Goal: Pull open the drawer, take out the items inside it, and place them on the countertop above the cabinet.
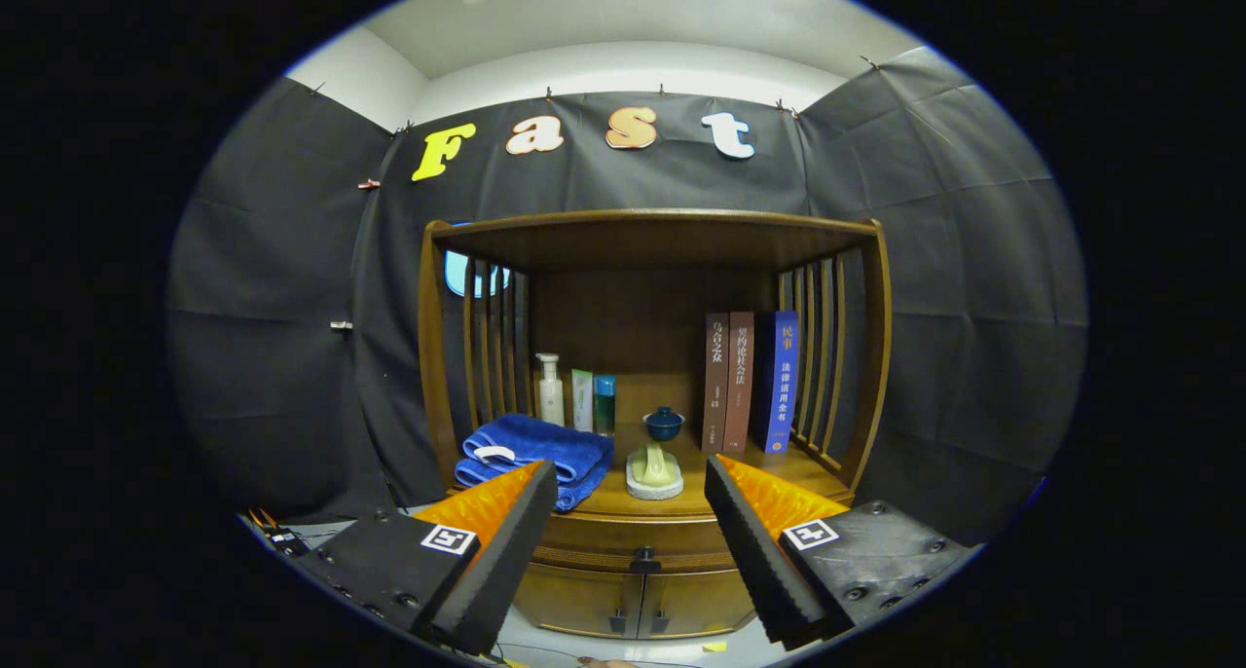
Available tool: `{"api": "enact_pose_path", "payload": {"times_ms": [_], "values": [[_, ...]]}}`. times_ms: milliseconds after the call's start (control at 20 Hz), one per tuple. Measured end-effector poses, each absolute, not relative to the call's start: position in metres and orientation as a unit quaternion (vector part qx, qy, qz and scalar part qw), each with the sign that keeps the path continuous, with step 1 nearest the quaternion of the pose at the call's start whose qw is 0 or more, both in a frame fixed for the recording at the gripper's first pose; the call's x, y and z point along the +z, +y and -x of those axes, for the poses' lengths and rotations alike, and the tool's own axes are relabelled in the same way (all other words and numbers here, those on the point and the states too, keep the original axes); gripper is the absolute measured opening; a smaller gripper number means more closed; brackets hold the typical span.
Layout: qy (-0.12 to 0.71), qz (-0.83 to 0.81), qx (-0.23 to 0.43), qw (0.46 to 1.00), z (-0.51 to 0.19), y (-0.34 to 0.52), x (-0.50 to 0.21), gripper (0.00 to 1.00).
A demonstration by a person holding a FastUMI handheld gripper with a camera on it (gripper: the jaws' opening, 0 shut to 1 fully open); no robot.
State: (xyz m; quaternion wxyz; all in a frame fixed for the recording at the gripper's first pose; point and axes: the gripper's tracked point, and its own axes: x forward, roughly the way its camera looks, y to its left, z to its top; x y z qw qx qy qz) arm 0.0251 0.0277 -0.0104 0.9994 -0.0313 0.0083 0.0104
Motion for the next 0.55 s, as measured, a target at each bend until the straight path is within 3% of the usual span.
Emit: {"api": "enact_pose_path", "payload": {"times_ms": [550], "values": [[-0.006,0.033,0.001,0.999,-0.009,0.02,0.01,0.99]]}}
